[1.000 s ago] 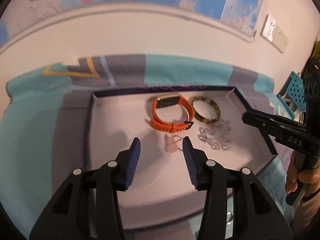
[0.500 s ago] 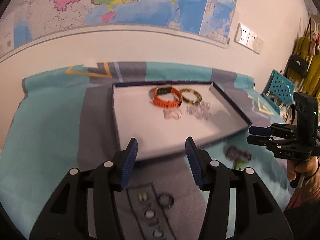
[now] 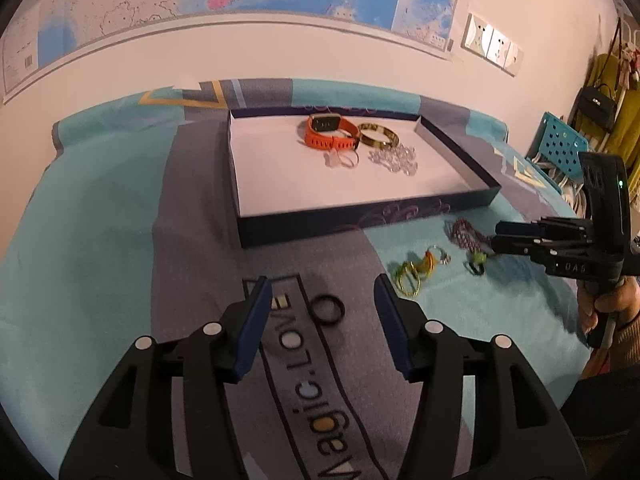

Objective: Organize jewelry
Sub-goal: 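Withdraw both grippers from the box back toward the remaining jewelry, then grasp the black ring with the left gripper while the right gripper grasps the dark red beaded necklace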

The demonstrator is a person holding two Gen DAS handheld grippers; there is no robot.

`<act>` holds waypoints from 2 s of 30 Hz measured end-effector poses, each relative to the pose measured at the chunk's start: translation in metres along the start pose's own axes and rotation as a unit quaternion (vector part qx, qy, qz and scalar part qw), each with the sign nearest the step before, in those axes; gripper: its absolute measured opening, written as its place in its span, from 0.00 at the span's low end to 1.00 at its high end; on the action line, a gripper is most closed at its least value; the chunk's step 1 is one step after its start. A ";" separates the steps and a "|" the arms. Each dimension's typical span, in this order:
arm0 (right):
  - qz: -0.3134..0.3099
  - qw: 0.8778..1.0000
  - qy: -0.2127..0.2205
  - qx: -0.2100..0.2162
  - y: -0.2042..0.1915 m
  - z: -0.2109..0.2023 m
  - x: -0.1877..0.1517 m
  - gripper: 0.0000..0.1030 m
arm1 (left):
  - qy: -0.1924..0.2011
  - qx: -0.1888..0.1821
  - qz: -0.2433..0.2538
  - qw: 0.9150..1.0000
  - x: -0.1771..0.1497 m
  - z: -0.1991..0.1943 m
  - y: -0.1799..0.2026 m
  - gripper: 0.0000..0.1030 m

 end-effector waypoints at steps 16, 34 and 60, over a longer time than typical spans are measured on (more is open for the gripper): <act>-0.008 1.000 0.002 0.003 -0.008 0.002 0.000 0.36 | -0.040 0.028 0.014 0.999 -0.019 0.013 0.000 0.45; -0.005 1.000 -0.002 0.007 -0.008 0.004 -0.001 0.38 | -0.041 0.038 0.035 0.998 -0.018 0.018 0.007 0.22; -0.044 0.999 -0.016 0.003 -0.015 0.031 0.014 0.28 | -0.037 0.034 0.023 0.998 -0.017 0.020 0.007 0.21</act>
Point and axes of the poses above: each gripper's, at about its wrist camera, not at the fingertips, and z roughly the way its jaws point, y to its right, x to its top, the point moved 9 cm from there along z, roughly the way its jaws point, and after that the axes turned 8 degrees about y, right-handed, at the moved point
